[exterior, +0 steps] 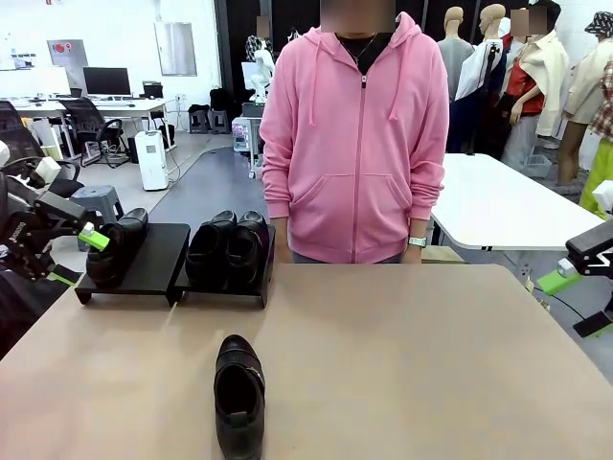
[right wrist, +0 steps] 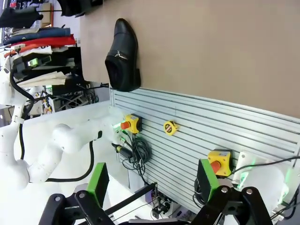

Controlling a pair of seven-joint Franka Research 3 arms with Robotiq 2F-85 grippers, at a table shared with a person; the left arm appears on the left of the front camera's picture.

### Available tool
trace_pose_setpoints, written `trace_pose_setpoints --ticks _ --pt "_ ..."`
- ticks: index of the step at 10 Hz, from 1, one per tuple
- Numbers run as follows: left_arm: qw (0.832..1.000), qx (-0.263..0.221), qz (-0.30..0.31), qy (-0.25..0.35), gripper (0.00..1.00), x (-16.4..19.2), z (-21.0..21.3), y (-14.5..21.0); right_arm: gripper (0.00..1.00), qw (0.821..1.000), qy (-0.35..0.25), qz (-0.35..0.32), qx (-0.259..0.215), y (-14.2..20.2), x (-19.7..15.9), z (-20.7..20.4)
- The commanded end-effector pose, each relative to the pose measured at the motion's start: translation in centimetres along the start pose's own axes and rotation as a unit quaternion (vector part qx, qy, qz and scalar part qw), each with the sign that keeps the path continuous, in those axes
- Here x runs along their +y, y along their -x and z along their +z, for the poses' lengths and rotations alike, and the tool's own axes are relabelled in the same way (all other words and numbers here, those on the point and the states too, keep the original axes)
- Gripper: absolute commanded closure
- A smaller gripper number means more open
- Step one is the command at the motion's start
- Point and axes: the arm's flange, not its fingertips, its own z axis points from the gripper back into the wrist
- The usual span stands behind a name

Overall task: Organize the shoes by placing them on the stand.
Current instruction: Pick up one Shoe and place it in the middle of the table, then place the Shoe from the middle of the table onto the Shoes Stand.

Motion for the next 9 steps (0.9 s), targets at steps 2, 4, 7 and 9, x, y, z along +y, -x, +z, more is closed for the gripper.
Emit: trace_pose_setpoints --ticks 2,4,7,9 --pt "1.000 0.003 -0.003 0.000 0.00 0.01 0.20 0.14 0.00 1.000 -0.012 0.009 -0.002 0.03 -0.02 0.32" --pt "1.000 0.003 -0.003 0.000 0.00 0.01 0.20 0.14 0.00 1.000 -0.012 0.009 -0.002 0.03 -0.02 0.32" --pt "1.000 0.003 -0.003 0.000 0.00 0.01 0.20 0.14 0.00 1.000 -0.012 0.009 -0.002 0.03 -0.02 0.32" --pt "1.000 0.003 -0.003 0.000 0.00 0.01 0.20 0.14 0.00 1.000 -0.012 0.009 -0.002 0.03 -0.02 0.32"
